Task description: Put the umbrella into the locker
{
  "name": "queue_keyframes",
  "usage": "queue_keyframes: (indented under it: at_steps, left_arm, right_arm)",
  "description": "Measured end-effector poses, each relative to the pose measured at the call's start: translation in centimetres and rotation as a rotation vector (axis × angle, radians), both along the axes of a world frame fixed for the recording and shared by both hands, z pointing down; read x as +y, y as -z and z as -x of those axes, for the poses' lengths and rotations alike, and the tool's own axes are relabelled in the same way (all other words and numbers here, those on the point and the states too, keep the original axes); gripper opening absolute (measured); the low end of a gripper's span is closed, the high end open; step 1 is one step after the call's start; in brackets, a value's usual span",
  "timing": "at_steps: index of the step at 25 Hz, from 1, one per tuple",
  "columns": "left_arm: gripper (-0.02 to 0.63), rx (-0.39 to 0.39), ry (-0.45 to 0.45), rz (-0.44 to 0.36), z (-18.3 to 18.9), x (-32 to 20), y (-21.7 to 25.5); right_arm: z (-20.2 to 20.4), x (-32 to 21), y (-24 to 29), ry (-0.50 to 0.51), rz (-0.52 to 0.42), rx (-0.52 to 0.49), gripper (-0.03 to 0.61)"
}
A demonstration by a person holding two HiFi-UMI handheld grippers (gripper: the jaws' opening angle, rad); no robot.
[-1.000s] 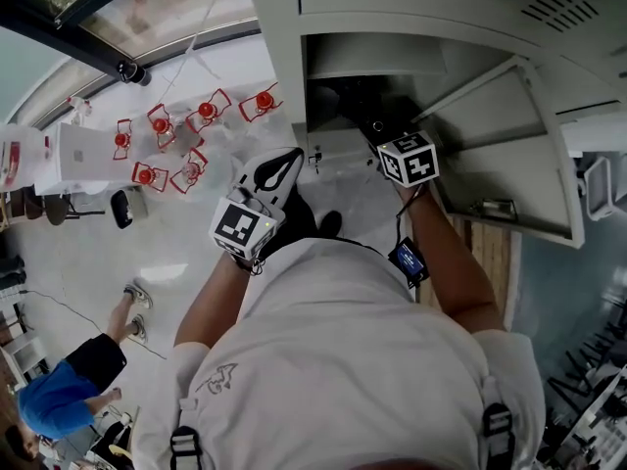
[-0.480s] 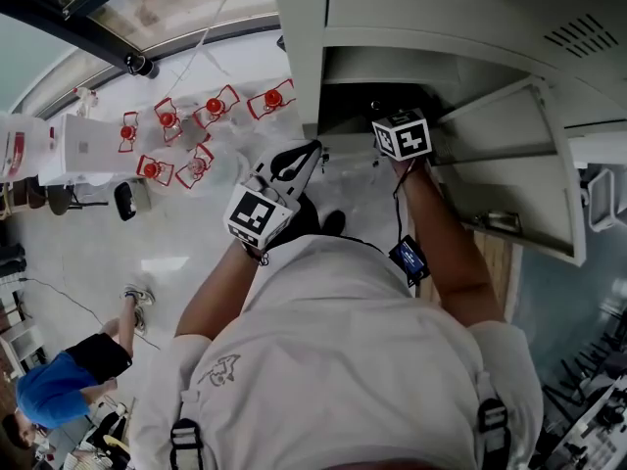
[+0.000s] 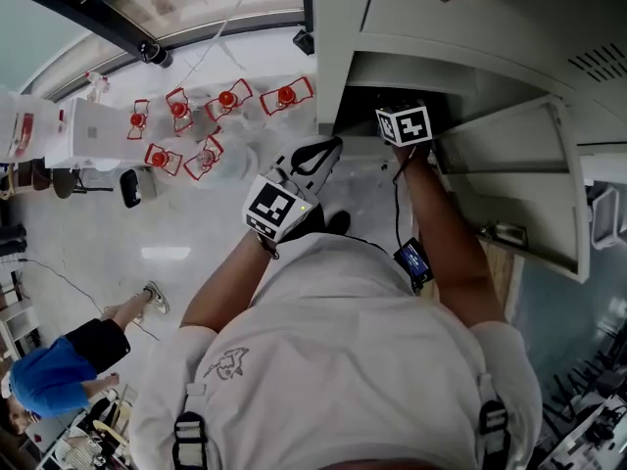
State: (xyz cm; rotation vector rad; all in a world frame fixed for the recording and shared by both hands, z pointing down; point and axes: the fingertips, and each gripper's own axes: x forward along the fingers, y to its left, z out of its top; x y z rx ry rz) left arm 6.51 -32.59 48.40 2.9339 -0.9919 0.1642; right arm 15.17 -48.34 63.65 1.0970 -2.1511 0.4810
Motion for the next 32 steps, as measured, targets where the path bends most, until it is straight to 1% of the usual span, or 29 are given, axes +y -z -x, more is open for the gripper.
queue_keyframes:
  at_steps: [11, 15, 21, 25, 30, 32]
  left_arm:
    - [0.011, 0.003, 0.006, 0.0, 0.1, 0.2, 0.3]
    - [0.011, 0.005, 0.009, 0.005, 0.1, 0.3, 0.3]
    - [0.011, 0.002, 0.006, 0.005, -0.1, 0.8, 0.2]
    - [0.011, 0.002, 0.008, 0.004, -0.2, 1.0, 0.2]
    - [0.011, -0.001, -0.013, -0.014, -1.1, 1.5, 1.0]
    - [0.011, -0.004, -0.018, -0.022, -1.5, 1.7, 1.2]
  right_arm:
    - [0.3, -0.5, -1.4, -0.008, 0.033, 0.023, 0.163]
    - [-0.2, -0.3, -1.8, -0.028, 0.053, 0.02, 0.18]
    - [-0.8, 0.0, -0.9, -0.043, 0.01, 0.015, 0.23]
    - [-0.9, 0.7, 0.6, -0.026, -0.032, 0.016, 0.229]
    - [-1.5, 2.0, 2.2, -0.028, -0.059, 0.0, 0.229]
    - [-1.9, 2.7, 3.2, -0.027, -0.091, 0.004, 0.216]
